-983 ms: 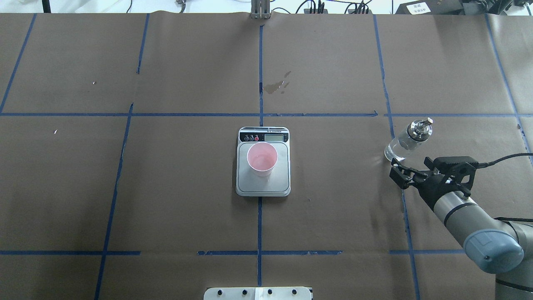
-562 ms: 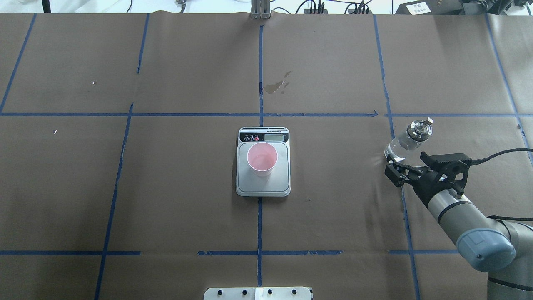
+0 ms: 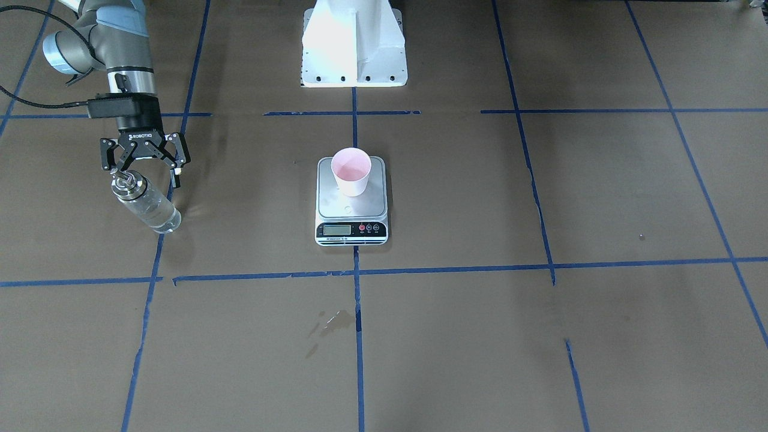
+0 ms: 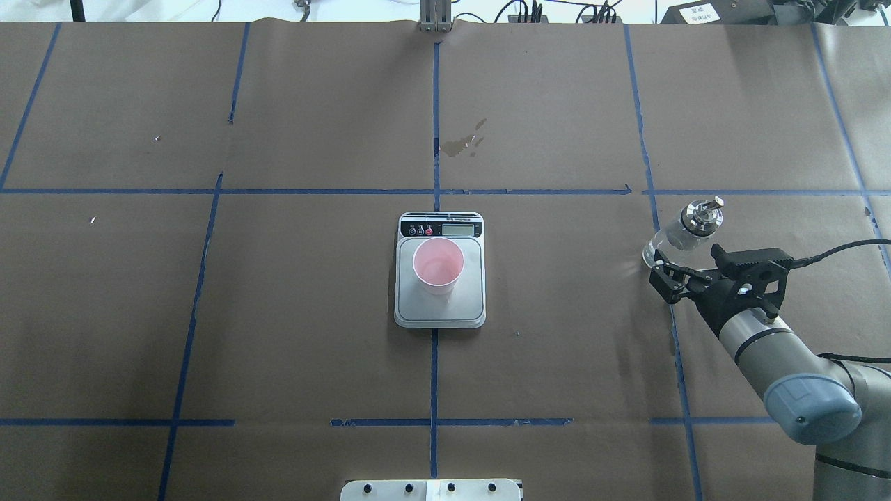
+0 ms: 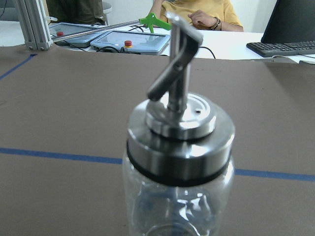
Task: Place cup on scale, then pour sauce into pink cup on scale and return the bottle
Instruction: 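Grasp the glass bottle with the right gripper and lift it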
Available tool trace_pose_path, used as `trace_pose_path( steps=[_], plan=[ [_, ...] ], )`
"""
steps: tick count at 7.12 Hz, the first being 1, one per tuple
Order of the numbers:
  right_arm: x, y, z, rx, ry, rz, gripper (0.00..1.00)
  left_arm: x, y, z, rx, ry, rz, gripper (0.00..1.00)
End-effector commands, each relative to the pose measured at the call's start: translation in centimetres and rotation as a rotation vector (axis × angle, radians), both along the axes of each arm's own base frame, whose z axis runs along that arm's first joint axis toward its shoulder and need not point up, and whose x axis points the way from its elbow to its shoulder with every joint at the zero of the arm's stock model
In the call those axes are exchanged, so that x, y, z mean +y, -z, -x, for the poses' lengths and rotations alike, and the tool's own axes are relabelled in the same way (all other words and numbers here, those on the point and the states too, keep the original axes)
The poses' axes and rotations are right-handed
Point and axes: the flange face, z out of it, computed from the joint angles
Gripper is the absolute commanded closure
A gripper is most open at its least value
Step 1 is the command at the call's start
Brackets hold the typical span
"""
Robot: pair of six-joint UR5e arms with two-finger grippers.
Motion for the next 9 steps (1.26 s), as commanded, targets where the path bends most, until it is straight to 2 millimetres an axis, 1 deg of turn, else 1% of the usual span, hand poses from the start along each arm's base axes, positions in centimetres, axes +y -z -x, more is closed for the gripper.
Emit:
trace_pose_path(
  steps=[1, 2, 3, 4, 5, 6, 7, 8, 9],
  plan=[
    [-0.7, 0.4, 0.1, 0.001, -0.010, -0.007, 0.00, 0.0, 0.0, 0.0, 0.000, -0.001, 0.000, 0.00],
    [-1.1, 0.5, -0.2, 0.002, -0.019, -0.009, 0.00, 0.0, 0.2, 0.0, 0.000, 0.002, -0.002, 0.00],
    [-1.5, 0.6, 0.1, 0.007, -0.022, -0.013, 0.00, 0.0, 0.2, 0.0, 0.000, 0.002, -0.002, 0.00],
    [-2.3, 0.3, 1.2, 0.011, -0.030, -0.015, 0.00, 0.0, 0.2, 0.0, 0.000, 0.002, -0.004, 0.00],
    [-2.8, 0.2, 1.5, 0.014, -0.037, -0.015, 0.00, 0.0, 0.2, 0.0, 0.000, 0.002, -0.004, 0.00],
    [-2.9, 0.1, 1.4, 0.014, -0.040, -0.015, 0.00, 0.0, 0.2, 0.0, 0.000, 0.002, -0.004, 0.00],
    [-2.9, -0.4, 1.0, 0.025, -0.042, -0.013, 0.07, 0.0, 0.2, 0.0, 0.000, 0.002, -0.004, 0.00],
    [-3.0, -0.5, 0.9, 0.025, -0.060, -0.022, 0.88, 0.0, 0.2, 0.0, 0.000, 0.001, -0.002, 0.00],
    [-3.0, -0.5, 0.7, 0.020, -0.067, -0.025, 1.00, 0.0, 0.1, 0.0, 0.000, 0.001, -0.001, 0.00]
  ],
)
